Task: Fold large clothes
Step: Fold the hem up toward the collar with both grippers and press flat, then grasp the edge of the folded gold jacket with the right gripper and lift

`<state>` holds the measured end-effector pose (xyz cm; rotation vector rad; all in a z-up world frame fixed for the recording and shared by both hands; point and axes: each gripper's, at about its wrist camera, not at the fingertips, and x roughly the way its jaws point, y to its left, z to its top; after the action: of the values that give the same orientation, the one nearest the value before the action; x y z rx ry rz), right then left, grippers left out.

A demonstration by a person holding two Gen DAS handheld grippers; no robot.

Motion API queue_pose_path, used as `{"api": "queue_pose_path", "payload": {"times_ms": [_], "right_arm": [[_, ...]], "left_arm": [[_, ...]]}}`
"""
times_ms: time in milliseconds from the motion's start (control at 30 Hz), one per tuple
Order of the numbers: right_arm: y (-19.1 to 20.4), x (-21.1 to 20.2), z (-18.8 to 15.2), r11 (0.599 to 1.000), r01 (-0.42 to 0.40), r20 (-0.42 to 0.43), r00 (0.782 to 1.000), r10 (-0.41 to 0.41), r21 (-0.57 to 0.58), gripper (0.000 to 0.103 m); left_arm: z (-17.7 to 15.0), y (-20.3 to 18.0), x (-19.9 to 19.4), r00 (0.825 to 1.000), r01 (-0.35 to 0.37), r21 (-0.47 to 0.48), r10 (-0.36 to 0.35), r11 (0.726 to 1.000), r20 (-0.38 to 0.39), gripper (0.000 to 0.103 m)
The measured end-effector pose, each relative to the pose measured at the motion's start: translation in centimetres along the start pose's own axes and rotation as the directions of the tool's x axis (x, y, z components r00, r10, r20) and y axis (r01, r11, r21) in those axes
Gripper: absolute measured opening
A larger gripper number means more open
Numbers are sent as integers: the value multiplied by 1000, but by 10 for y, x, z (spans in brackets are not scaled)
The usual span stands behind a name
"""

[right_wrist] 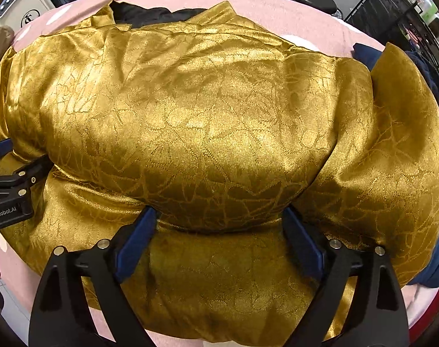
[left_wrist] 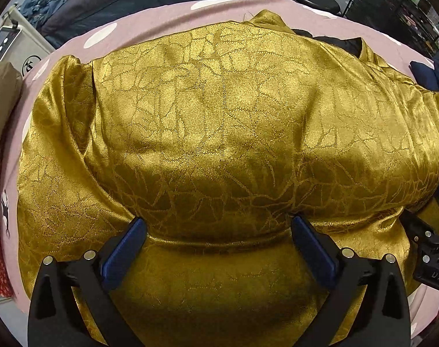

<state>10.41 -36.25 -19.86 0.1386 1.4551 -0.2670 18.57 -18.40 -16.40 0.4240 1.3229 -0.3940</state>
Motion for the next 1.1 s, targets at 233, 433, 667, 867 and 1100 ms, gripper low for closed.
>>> {"api": "queue_pose_path", "payload": {"times_ms": [233, 433, 667, 867, 1100], "right_arm": [[-2, -13, -26, 1000, -9, 41, 999, 8, 14, 89], [-11, -40, -44, 996, -18, 87, 996, 11, 82, 89], [-37, -77, -91, 981, -126, 211, 973, 93, 145, 89], [-87, -84, -131, 930, -220, 251, 957, 147, 294, 89], [-179, -58, -182, 712, -387, 298, 920, 255, 585, 89]], "left_arm": [[-5, -9, -11, 1000, -12, 15, 12, 1000, 9, 98], [-19, -9, -43, 994, -17, -2, 18, 1000, 108, 97], [-64, 6, -87, 981, -44, -8, 45, 999, 187, 97], [-109, 36, -89, 990, -5, -84, 17, 996, 142, 96], [-153, 52, -73, 999, 28, -219, -20, 975, 39, 94]]}}
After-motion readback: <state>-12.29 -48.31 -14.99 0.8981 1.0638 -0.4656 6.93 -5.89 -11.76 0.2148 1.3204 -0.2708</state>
